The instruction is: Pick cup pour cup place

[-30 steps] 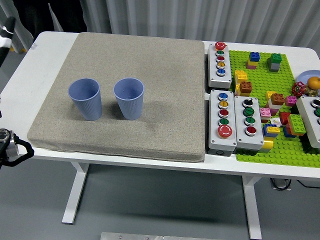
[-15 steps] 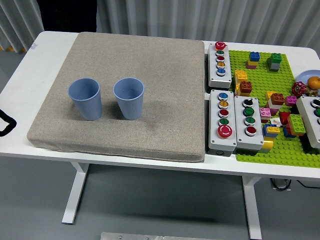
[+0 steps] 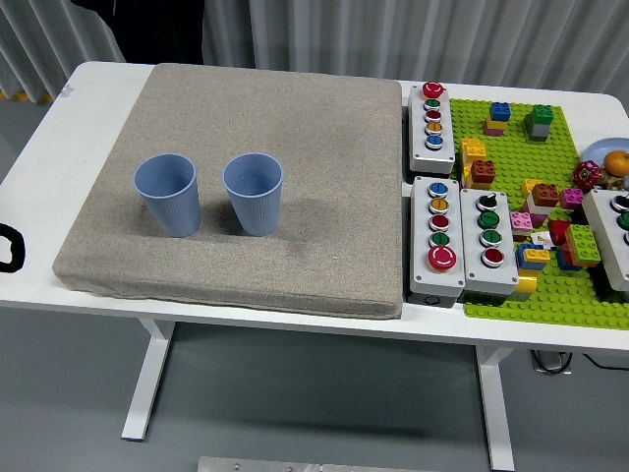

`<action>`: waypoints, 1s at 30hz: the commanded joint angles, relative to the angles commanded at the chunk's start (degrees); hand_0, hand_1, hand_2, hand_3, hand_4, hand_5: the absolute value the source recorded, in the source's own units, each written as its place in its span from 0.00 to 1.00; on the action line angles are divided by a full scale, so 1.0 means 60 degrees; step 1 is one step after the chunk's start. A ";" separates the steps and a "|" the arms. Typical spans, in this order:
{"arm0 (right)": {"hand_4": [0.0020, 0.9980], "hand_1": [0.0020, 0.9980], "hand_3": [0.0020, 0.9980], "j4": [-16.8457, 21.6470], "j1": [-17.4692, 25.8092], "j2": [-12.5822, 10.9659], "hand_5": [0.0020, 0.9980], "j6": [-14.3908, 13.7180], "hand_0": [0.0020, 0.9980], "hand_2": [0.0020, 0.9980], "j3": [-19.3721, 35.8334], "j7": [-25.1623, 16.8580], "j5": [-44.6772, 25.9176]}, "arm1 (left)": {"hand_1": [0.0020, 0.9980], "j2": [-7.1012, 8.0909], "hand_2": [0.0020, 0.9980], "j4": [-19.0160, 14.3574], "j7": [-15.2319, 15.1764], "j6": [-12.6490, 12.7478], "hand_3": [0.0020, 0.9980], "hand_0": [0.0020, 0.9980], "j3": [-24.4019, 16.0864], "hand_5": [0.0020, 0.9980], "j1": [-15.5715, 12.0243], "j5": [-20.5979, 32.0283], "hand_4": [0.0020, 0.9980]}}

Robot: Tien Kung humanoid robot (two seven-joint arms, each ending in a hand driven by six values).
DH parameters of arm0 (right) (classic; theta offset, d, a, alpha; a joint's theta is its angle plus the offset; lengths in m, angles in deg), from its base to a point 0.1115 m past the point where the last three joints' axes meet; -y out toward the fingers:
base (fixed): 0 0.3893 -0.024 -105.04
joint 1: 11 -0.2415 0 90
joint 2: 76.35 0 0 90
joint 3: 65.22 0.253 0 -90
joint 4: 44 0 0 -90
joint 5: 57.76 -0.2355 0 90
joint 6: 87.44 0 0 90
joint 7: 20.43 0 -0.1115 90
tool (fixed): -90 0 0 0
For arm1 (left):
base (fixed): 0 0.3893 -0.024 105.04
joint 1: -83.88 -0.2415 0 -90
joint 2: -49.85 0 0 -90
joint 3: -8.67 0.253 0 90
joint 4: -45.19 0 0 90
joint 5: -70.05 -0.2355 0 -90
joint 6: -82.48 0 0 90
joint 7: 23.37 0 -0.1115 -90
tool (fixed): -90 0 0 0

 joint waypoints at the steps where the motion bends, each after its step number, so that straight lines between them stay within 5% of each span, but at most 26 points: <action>1: 0.00 0.63 0.56 0.0001 0.0011 0.0003 0.00 0.0002 0.70 0.56 0.0007 0.0001 0.0006 | 0.70 0.0000 0.82 -0.0006 -0.0009 0.0001 0.81 0.71 -0.0007 1.00 -0.0013 0.0372 0.83; 3: 0.00 0.63 0.56 0.0000 0.0033 0.0010 0.00 0.0010 0.70 0.56 0.0015 0.0003 0.0016 | 0.70 0.0000 0.82 -0.0021 -0.0041 0.0001 0.81 0.71 -0.0024 1.00 -0.0033 0.1241 0.83; 4: 0.00 0.63 0.56 0.0000 0.0030 0.0009 0.01 0.0008 0.70 0.56 0.0013 0.0001 0.0013 | 0.82 -0.0003 0.91 -0.0031 -0.0069 -0.0012 0.85 0.81 -0.0037 1.00 -0.0034 0.1676 0.83; 7: 0.00 0.63 0.56 -0.0005 0.0022 0.0000 0.01 -0.0002 0.70 0.56 -0.0001 -0.0020 -0.0018 | 0.82 -0.0025 0.91 -0.0043 -0.0096 -0.0007 0.85 0.81 -0.0062 1.00 -0.0019 0.2487 0.83; 9: 0.00 0.63 0.56 -0.0009 -0.0003 -0.0006 0.01 -0.0010 0.70 0.56 -0.0011 -0.0032 -0.0040 | 0.82 -0.0046 0.91 -0.0067 -0.0120 -0.0001 0.85 0.81 -0.0077 1.00 0.0011 0.2485 0.83; 10: 0.00 0.63 0.57 -0.0009 -0.0008 -0.0007 0.01 -0.0012 0.70 0.56 -0.0012 -0.0033 -0.0044 | 0.95 -0.0050 1.00 -0.0071 -0.0125 0.0002 0.93 0.94 -0.0079 1.00 0.0017 0.2476 0.83; 16: 0.00 0.63 0.57 -0.0015 -0.0074 -0.0021 0.01 -0.0043 0.70 0.56 -0.0073 -0.0052 -0.0146 | 1.00 -0.0089 1.00 -0.0100 -0.0097 -0.0090 0.95 0.98 -0.0121 1.00 0.0055 0.2271 0.83; 27: 0.00 0.63 0.57 -0.0025 -0.0155 -0.0026 0.01 -0.0064 0.70 0.56 -0.0134 -0.0096 -0.0318 | 0.97 -0.0201 1.00 -0.0064 -0.0039 0.0098 0.94 0.97 -0.0172 1.00 0.0103 0.1954 0.83; 28: 0.00 0.63 0.57 -0.0025 -0.0159 -0.0026 0.01 -0.0067 0.70 0.56 -0.0137 -0.0097 -0.0325 | 0.71 -0.0206 0.77 -0.0063 -0.0038 0.0122 0.76 0.74 -0.0177 1.00 0.0103 0.1936 0.81; 30: 0.00 0.63 0.57 -0.0025 -0.0180 -0.0022 0.01 -0.0070 0.70 0.56 -0.0134 -0.0096 -0.0336 | 0.71 -0.0237 0.77 -0.0089 -0.0158 0.0503 0.76 0.74 -0.0202 1.00 0.0099 0.1987 0.81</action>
